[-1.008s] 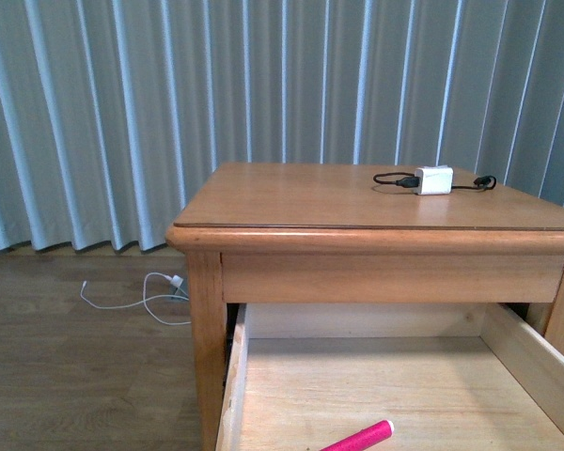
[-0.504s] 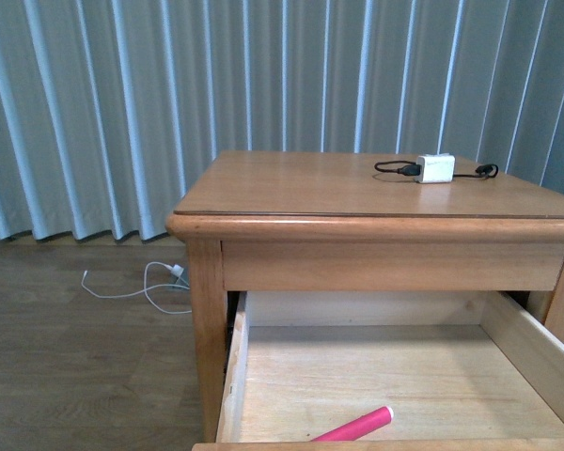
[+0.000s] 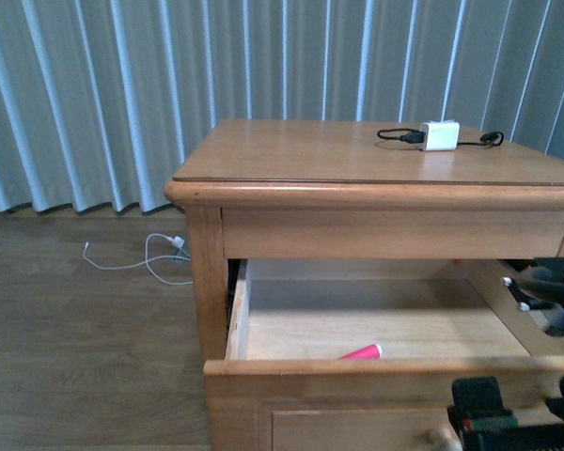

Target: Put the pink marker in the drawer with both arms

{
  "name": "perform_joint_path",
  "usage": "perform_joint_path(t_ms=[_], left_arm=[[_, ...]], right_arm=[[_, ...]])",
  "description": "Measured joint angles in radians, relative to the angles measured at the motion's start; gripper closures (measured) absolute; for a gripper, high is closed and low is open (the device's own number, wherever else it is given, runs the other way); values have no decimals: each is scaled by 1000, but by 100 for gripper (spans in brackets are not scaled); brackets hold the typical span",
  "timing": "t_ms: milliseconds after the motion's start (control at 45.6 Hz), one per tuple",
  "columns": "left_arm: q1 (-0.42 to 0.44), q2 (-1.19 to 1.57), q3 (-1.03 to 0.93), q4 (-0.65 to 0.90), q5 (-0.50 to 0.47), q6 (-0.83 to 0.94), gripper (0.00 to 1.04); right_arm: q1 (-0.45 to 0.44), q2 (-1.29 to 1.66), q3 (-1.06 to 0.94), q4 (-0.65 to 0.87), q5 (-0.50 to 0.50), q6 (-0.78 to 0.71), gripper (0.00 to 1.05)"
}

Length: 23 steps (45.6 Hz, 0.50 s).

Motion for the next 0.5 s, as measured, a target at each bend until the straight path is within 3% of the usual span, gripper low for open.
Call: perform_joint_path(t_ms=[504], left_arm=[[0, 0, 0, 0, 0, 0, 6]], right_arm=[[15, 327, 205, 285, 69, 27, 9]])
